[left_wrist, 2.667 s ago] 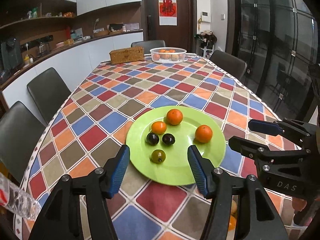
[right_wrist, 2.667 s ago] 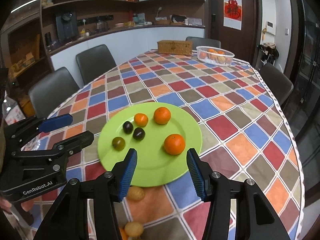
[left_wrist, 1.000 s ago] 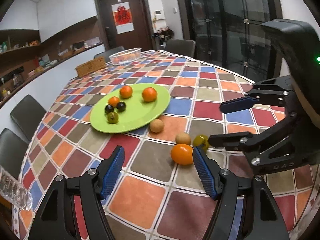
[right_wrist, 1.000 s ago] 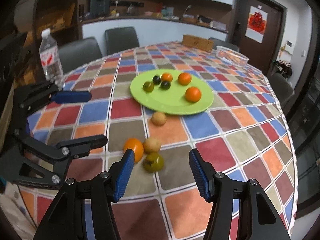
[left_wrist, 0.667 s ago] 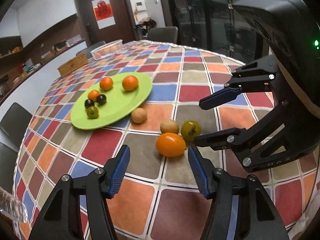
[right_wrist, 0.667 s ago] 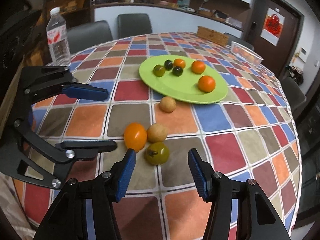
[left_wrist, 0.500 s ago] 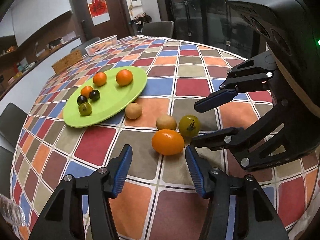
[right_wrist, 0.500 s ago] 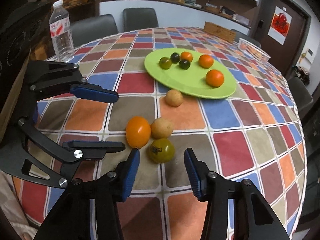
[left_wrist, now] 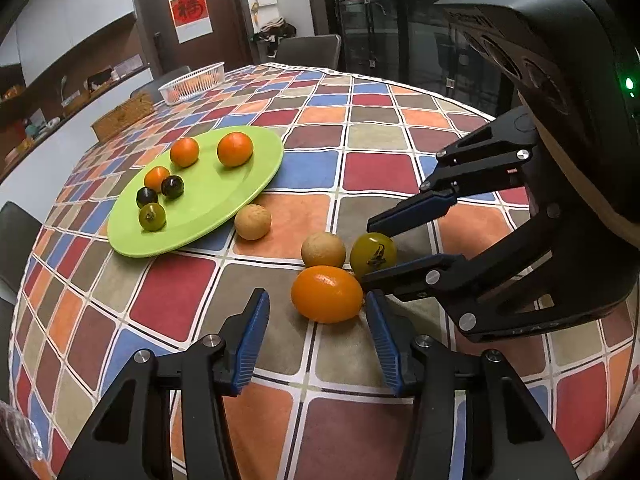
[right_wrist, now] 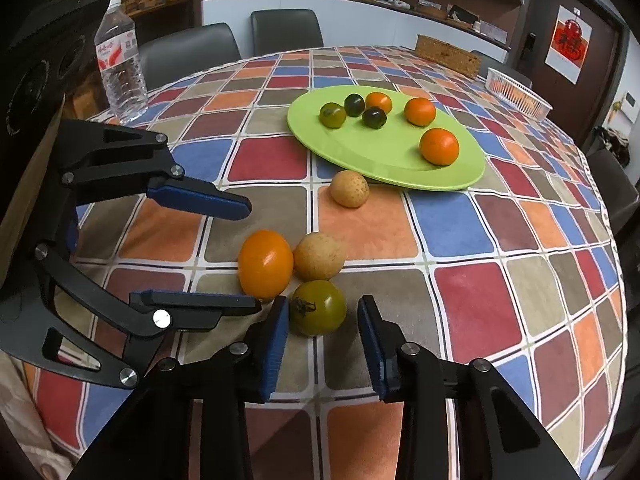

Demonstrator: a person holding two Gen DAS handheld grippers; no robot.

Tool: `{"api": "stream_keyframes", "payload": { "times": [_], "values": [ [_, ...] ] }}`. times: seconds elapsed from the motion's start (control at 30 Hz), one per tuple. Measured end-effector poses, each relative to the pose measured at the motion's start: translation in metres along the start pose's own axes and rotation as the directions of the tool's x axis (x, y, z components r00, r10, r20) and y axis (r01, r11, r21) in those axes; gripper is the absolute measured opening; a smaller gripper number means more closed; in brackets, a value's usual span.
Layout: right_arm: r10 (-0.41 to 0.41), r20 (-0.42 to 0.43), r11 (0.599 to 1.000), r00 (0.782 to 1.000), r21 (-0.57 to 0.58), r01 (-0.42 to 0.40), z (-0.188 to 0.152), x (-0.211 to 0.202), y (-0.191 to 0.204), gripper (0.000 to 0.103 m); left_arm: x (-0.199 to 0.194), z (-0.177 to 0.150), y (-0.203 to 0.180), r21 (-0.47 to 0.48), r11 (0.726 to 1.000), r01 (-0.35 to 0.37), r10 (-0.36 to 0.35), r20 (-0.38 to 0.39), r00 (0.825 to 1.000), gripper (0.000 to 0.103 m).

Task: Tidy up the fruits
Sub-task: 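Grasp the small orange tangerine with the left tool while the right tool grasps the green tomato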

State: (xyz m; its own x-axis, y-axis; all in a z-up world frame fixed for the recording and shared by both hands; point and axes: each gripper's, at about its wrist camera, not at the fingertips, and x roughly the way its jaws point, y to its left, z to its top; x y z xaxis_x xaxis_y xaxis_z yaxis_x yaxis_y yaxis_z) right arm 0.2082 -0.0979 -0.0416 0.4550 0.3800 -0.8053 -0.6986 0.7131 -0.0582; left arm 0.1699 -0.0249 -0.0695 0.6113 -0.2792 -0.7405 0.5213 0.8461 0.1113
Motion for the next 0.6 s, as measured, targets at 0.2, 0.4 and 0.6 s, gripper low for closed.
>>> {"api": "stream_keyframes", "payload": {
  "times": [0.2,0.4,0.6],
  "values": [
    [0.008,0.001,1.000,1.000,0.017,-0.008,-0.001,-0.001,-0.004,0.029,0.004,0.004,0.001,-0.026,0.999,0.021,-0.021,-0.002,1.000,0.044],
    [-0.011,0.008,0.998,1.000,0.067,0.010,-0.004,-0.006,-0.012,0.029,0.012,0.007,0.001,-0.057,0.998,0.042,-0.043,-0.024,0.999,0.038],
    [-0.020,0.022,0.993,1.000,0.116,0.017,-0.005,-0.012,-0.016,0.029,0.005,0.008,0.000,-0.072,0.996,0.046,-0.048,-0.022,0.999,0.038]
  ]
}}
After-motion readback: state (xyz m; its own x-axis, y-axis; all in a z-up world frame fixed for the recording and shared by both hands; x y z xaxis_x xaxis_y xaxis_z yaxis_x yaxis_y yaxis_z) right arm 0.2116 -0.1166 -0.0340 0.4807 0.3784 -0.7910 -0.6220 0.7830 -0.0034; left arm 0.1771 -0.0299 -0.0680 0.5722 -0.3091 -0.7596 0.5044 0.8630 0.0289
